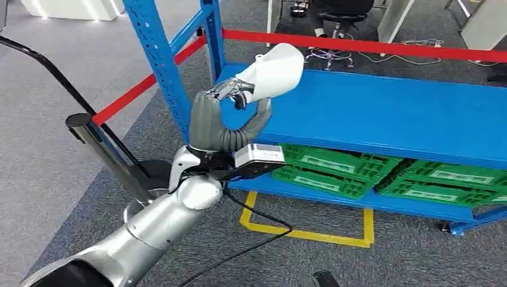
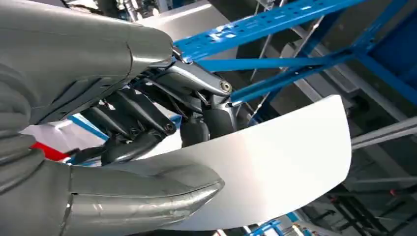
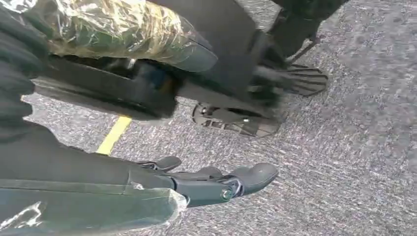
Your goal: Take the parts from the cabinet and place them on the table.
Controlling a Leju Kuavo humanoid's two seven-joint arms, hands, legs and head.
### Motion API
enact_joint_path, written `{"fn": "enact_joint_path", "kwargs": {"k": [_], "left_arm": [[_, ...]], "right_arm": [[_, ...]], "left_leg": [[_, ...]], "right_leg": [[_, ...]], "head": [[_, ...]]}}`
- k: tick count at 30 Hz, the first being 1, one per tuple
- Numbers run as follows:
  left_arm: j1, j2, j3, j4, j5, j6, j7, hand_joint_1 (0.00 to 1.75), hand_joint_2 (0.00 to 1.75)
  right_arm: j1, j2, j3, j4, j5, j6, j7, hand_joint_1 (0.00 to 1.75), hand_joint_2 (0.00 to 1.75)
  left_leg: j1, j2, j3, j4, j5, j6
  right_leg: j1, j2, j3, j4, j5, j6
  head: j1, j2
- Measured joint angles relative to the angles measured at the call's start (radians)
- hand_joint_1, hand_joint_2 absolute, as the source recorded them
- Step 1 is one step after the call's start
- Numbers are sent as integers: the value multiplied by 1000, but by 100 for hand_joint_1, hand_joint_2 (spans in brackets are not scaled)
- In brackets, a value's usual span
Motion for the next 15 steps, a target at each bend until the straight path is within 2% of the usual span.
{"fn": "enact_joint_path", "kwargs": {"k": [1, 2, 3, 4, 5, 6, 7, 8, 9, 10, 11, 12, 13, 14, 15], "left_arm": [[0, 0, -2, 0, 0, 0, -1, 175, 175], [1, 0, -3, 0, 1, 0, -1, 175, 175], [0, 2, -3, 0, 2, 0, -1, 175, 175], [-2, 3, -4, 0, 3, 1, -1, 175, 175], [-2, 3, -5, 0, 3, 3, -2, 175, 175], [-2, 3, -6, 0, 3, 3, -4, 175, 175], [-1, 4, -8, 0, 3, 4, -5, 175, 175], [0, 5, -9, 1, 3, 4, -8, 175, 175], [1, 7, -8, 2, 2, 5, -10, 175, 175], [2, 8, -8, 4, 1, 5, -14, 175, 175], [1, 7, -8, 4, -1, 5, -17, 175, 175], [1, 5, -8, 4, -6, 5, -21, 175, 175], [1, 0, -8, 4, -10, 5, -24, 175, 175], [-1, -5, -8, 4, -12, 5, -27, 175, 175], [-2, -6, -8, 4, -14, 5, -29, 175, 175]], "right_arm": [[1, 0, 0, 0, 0, 0, 0, 0, 175], [2, 0, 0, 0, -1, 0, 0, 0, 175], [2, 0, -1, 0, -1, 0, 0, 0, 175], [1, 0, -1, 0, -1, 0, 1, 0, 175], [0, 0, -1, 0, -1, 0, 1, 0, 175], [0, 0, -1, 0, -2, 0, 1, 0, 175], [1, 0, -1, 0, -3, -2, 2, 0, 175], [2, 0, -1, 0, -4, -3, 2, 0, 175], [3, 0, -1, 0, -4, -5, 2, 0, 175], [3, 0, -1, 0, -4, -5, 2, 0, 175], [3, 1, -1, 0, -4, -5, 2, 0, 175], [3, 1, -1, 0, -4, -4, 1, 0, 175], [3, 3, -1, 0, -4, -4, 1, 0, 175], [3, 4, -1, 0, -3, -3, 0, 0, 175], [2, 4, -1, 0, -3, -3, 0, 0, 175]], "left_leg": [[2, 0, -2, 0, 7, -5], [1, -1, -4, -1, 12, -11], [4, -2, -11, 5, 1, -17], [3, -3, -24, 32, -45, -24], [7, -3, -44, 94, -104, -30], [10, -3, -70, 180, -163, -35], [11, -3, -91, 265, -203, -37], [12, -3, -98, 318, -215, -38], [12, -3, -84, 322, -200, -37], [12, -3, -54, 291, -170, -34], [12, -3, -6, 227, -138, -29], [10, -3, 58, 136, -114, -21], [7, -4, 121, 51, -119, -11], [4, -4, 152, -6, -132, -5], [3, -4, 149, -12, -134, -5]], "right_leg": [[2, 0, -4, 4, 4, -6], [2, 0, -8, 2, 11, -18], [-5, -6, -13, -1, 22, -35], [-4, -5, -27, -2, 30, -44], [-4, -6, -40, -1, 41, -51], [-4, -7, -53, -1, 52, -52], [-3, -7, -67, 1, 62, -52], [-2, -8, -81, 3, 71, -52], [-2, -8, -95, 5, 80, -51], [-1, -8, -108, 8, 87, -49], [0, -7, -119, 11, 94, -47], [1, -6, -127, 14, 101, -45], [1, -6, -132, 16, 107, -41], [7, -6, -139, 21, 113, -35], [5, -7, -143, 21, 122, -30]], "head": [[1, 0], [0, 0], [2, 0], [-3, 0], [-8, 0], [-7, 0], [-7, 0], [-8, 0], [-8, 0], [-8, 0], [-8, 0], [-8, 0], [-8, 0], [-7, 0], [-6, 0]]}}
